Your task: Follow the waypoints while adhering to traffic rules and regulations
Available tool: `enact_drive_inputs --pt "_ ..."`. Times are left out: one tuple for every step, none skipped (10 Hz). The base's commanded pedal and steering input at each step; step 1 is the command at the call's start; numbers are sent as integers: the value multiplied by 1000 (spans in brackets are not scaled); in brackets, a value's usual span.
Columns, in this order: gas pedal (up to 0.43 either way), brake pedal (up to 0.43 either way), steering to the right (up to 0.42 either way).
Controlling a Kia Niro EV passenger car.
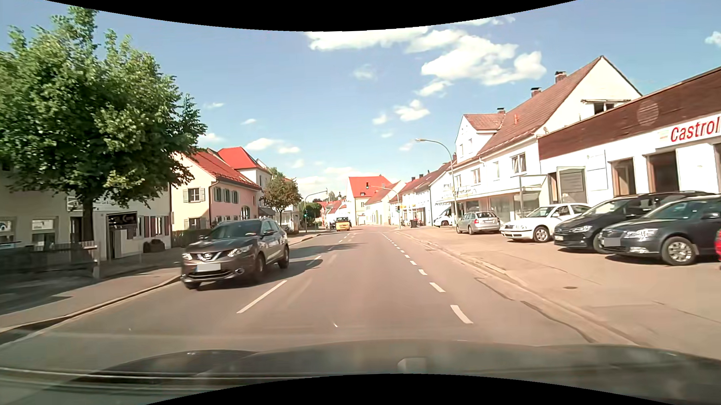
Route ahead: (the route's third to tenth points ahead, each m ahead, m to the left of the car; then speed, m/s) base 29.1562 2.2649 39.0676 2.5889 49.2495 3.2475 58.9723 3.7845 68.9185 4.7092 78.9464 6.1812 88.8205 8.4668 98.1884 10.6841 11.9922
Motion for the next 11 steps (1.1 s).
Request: enact_drive_inputs --pt "79 6 -10" --pt "79 6 -9" --pt "79 6 -10" --pt "79 6 -10" --pt "79 6 -10" --pt "79 6 -10" --pt "79 6 -10" --pt "59 6 -10" --pt "59 6 -10" --pt "59 6 -10" --pt "59 6 -10"
